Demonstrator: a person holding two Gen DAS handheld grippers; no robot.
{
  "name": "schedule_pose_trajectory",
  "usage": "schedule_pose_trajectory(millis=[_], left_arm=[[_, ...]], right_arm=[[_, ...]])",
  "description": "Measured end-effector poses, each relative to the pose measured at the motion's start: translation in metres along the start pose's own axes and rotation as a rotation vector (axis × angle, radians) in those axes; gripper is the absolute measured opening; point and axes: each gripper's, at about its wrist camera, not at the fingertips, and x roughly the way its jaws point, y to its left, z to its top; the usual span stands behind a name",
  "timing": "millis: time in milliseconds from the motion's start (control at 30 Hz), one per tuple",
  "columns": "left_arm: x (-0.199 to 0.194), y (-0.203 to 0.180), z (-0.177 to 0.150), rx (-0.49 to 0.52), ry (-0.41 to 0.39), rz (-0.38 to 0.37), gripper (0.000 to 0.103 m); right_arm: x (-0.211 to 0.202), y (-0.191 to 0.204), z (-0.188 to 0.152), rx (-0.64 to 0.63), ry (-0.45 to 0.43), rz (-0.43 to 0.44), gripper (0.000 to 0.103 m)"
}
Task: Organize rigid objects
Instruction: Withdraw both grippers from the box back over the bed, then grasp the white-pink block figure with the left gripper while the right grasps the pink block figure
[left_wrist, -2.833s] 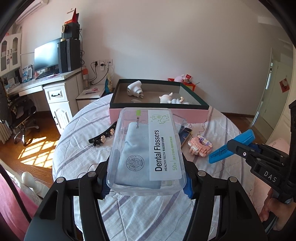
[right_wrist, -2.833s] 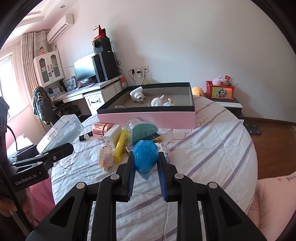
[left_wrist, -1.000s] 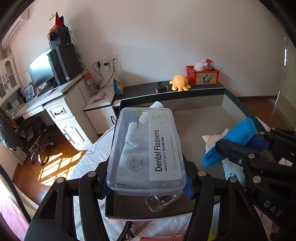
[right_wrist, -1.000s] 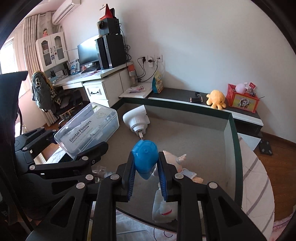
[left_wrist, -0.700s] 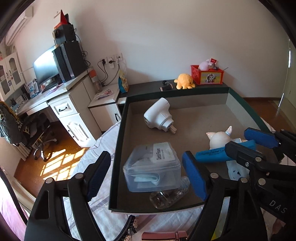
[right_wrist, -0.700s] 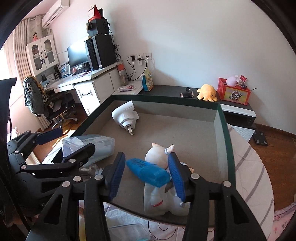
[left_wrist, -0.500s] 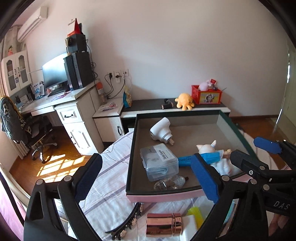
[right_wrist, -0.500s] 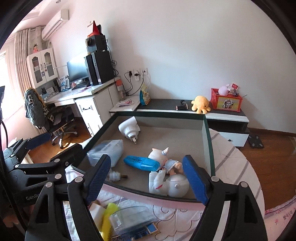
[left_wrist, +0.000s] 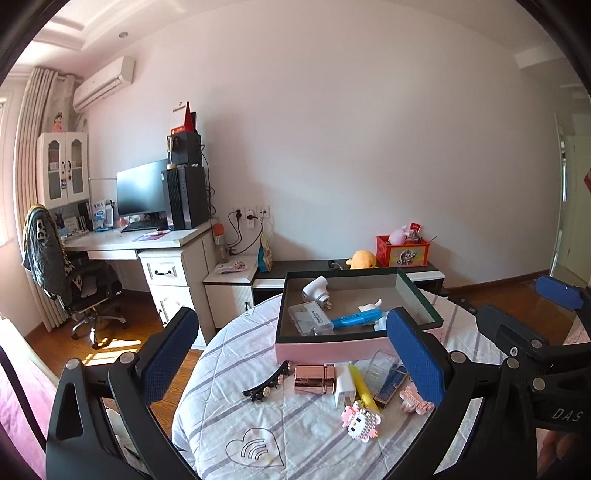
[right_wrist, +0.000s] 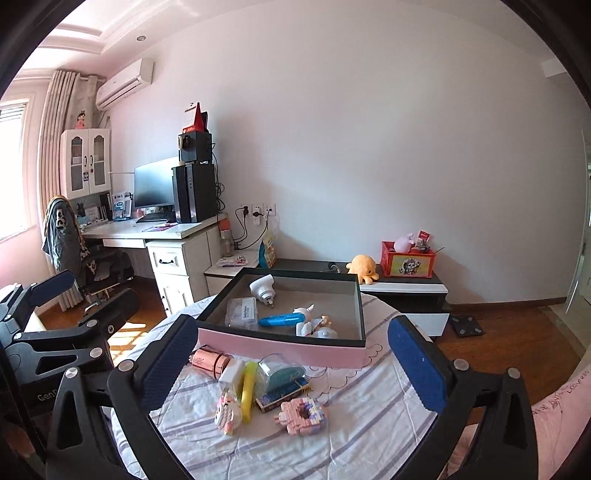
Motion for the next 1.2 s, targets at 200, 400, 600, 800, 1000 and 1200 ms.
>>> schedule_pose_trajectory(millis=[200, 400, 600, 800, 1000, 1200], left_arm=[[-0.054, 0.000, -0.003, -0.001, -0.063, 0.000, 0.103], [-0.085, 0.001, -0.004, -0.010, -0.098, -0.012, 0.103], [-0.100, 0.002, -0.008, -0.019, -0.098, -0.020, 0.103], [-0.105, 0.002, -0.010, -0.017, -0.103, -0.017, 0.103], [-0.101, 0.001, -0.010, -0.017, -0.078, -0.017, 0.103], [-0.077, 0.004, -0.021, -0.011, -0.019, -0.032, 0.103]], right_arm=[[-0.051, 0.007, -0.005, 0.000, -0.051, -0.013, 0.103], [-0.085, 0.012, -0.008, -0.014, -0.092, -0.032, 0.103], [-0.100, 0.014, -0.013, -0.017, -0.098, -0.039, 0.103], [-0.105, 0.013, -0.015, -0.015, -0.099, -0.037, 0.103], [-0.100, 0.013, -0.017, -0.013, -0.079, -0.039, 0.103], [-0.076, 0.011, -0.027, -0.006, -0.017, -0.020, 0.103]])
